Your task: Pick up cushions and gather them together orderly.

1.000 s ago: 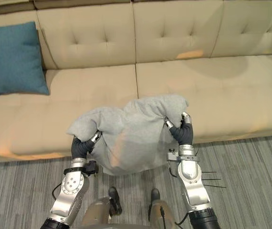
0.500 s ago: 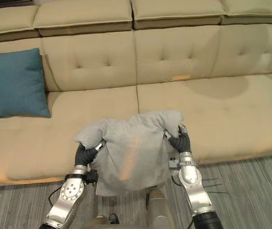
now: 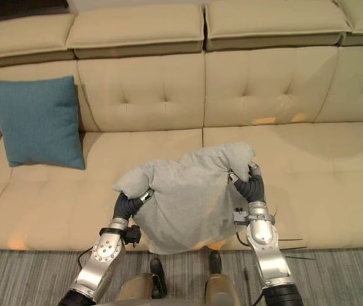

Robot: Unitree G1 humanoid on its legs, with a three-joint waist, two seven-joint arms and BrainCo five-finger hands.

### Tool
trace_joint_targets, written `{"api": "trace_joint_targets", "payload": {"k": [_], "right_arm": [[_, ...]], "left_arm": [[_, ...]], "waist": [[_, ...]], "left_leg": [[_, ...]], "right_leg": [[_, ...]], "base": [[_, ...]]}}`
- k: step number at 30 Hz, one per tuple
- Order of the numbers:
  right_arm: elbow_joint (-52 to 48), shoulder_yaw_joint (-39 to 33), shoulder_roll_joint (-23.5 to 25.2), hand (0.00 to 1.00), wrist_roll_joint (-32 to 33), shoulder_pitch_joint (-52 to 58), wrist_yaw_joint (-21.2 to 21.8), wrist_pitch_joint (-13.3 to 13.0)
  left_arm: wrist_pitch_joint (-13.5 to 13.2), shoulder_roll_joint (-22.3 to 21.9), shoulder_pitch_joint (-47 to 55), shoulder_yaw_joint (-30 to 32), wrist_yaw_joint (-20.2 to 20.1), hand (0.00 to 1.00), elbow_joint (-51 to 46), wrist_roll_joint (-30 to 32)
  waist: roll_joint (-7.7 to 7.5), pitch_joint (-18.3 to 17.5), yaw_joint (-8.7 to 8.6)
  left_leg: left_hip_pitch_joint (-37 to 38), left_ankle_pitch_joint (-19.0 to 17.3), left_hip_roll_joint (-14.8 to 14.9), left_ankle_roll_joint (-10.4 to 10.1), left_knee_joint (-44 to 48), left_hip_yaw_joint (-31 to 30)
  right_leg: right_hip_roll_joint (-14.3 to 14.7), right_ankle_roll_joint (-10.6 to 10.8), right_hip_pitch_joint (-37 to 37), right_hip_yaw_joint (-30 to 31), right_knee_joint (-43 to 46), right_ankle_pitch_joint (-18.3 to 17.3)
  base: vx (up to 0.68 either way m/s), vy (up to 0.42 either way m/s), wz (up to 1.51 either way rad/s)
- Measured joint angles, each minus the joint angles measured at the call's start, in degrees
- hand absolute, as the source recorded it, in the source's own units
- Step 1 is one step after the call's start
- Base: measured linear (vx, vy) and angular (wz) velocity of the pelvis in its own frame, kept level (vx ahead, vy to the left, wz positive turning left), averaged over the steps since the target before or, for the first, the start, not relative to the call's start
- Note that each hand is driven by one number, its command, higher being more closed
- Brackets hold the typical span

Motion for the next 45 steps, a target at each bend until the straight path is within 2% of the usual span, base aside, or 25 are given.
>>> {"api": "trace_joint_targets", "payload": {"k": [3, 7, 12, 15, 17, 21, 24, 27, 32, 33, 40, 45], "right_arm": [[0.1, 0.45, 0.38, 1.0, -0.99, -1.46, -0.16, 0.03], [0.1, 0.52, 0.79, 1.0, -1.06, -6.01, -2.31, 0.1], [2.12, 1.03, 0.77, 1.0, -3.08, -18.42, -6.35, 0.09], [5.57, 1.26, 0.59, 1.0, -3.3, -28.3, -9.09, 0.06], [8.74, 1.32, 0.6, 1.0, -3.35, -34.59, -10.57, 0.02], [17.35, 1.24, 0.41, 1.0, -4.1, -46.85, -13.94, 0.03], [21.75, 0.4, 0.05, 1.0, -6.12, -54.61, -17.48, 0.09], [25.64, -1.25, -0.18, 1.0, -7.87, -62.01, -19.71, 0.26], [30.05, -3.0, -1.67, 1.0, -9.17, -71.17, -22.62, 0.63], [31.28, -3.01, -2.44, 0.0, -9.6, -73.12, -22.7, 0.81], [37.67, -4.15, -5.04, 0.0, -9.78, -77.29, -23.99, 2.66], [37.07, -6.36, -5.02, 0.0, -8.02, -77.34, -24.08, 2.39]], "left_arm": [[0.0, 0.42, -0.25, 0.0, 1.23, 1.0, -1.41, 0.35], [0.0, 0.51, -3.94, 0.0, 3.26, 1.0, -2.1, 1.02], [-0.01, 0.71, -12.26, 1.06, 8.29, 1.0, -2.08, 3.66], [0.01, 1.64, -20.76, 3.4, 12.18, 1.0, -0.69, 6.5], [0.24, 2.15, -27.67, 5.67, 14.73, 1.0, 2.05, 8.61], [1.47, 3.56, -41.61, 10.11, 20.28, 1.0, 8.84, 12.72], [2.59, 4.86, -52.32, 11.93, 24.97, 1.0, 13.63, 14.53], [3.14, 6.53, -60.99, 12.02, 26.54, 1.0, 18.85, 14.9], [3.14, 7.42, -71.38, 11.76, 26.65, 1.0, 27.33, 14.73], [3.14, 7.43, -73.51, 11.75, 26.42, 0.0, 29.25, 14.71], [3.3, 7.87, -77.86, 11.76, 25.4, 0.0, 35.88, 11.39], [3.21, 8.1, -79.52, 12.44, 24.47, 0.0, 35.92, 10.24]], "waist": [[-0.07, -0.03, 0.32], [-0.16, 0.01, -0.2], [-0.62, 0.27, -0.84], [-1.64, 1.2, -1.27], [-2.05, 2.84, -1.23], [-1.94, 5.29, -1.07], [-1.79, 8.68, -0.88], [-1.68, 11.07, -0.84], [-1.05, 13.89, -1.16], [-0.72, 15.23, -1.19], [0.03, 17.94, -1.14], [0.12, 18.66, -0.75]], "left_leg": [[1.83, 1.21, -2.17, 0.85, -4.38, 2.35], [1.97, 1.3, -2.81, 0.99, -5.74, 4.15], [1.54, 2.21, -2.83, 1.03, -7.47, 6.26], [-1.34, 2.99, -2.62, 1.11, -7.01, 6.48], [-3.06, 3.18, -1.87, 1.16, -5.69, 6.18], [-8.25, 3.37, -1.57, 1.34, -2.29, 4.84], [-10.66, 4.09, -1.17, 1.28, -1.28, 3.84], [-12.6, 5.18, -1.34, 1.53, -1.7, 3.54], [-15.43, 6.97, -2.05, 1.95, -3.34, 3.49], [-15.49, 7.18, -2.19, 1.93, -3.71, 3.47], [-17.71, 9.16, -2.54, 1.38, -7.29, 3.41], [-18.58, 9.15, -2.38, 1.36, -7.43, 3.7]], "right_leg": [[-1.4, 1.09, -0.35, 2.98, -2.06, 1.05], [-1.58, 0.98, -1.21, 5.28, -3.9, 2.64], [-0.96, 0.28, -3.76, 7.68, -3.93, 4.04], [-0.82, -0.07, -6.46, 8.0, -4.3, 5.65], [-0.81, -0.17, -7.07, 7.87, -5.03, 6.72], [-0.67, 0.11, -10.25, 7.2, -4.57, 7.04], [-0.2, 0.06, -12.21, 6.34, -3.65, 7.32], [-0.18, -0.07, -14.44, 6.18, -2.95, 7.57], [-0.59, 0.03, -17.91, 6.16, -2.87, 8.34], [-0.66, 0.05, -18.11, 6.16, -2.85, 8.36], [-0.41, 0.0, -22.23, 6.4, -2.6, 8.54], [-0.19, 0.0, -24.22, 7.47, -1.23, 8.53]], "base": [[0.02, 0.121, -0.28], [0.01, 0.066, -0.32], [-0.02, 0.01, -0.24], [-0.06, -0.026, -0.04], [-0.07, -0.05, 0.07], [-0.11, -0.046, 0.16], [-0.11, -0.047, 0.13], [-0.07, -0.031, 0.08], [-0.03, -0.008, 0.04], [-0.01, 0.006, 0.05], [0.0, -0.002, -0.01], [0.02, -0.005, -0.06]]}}
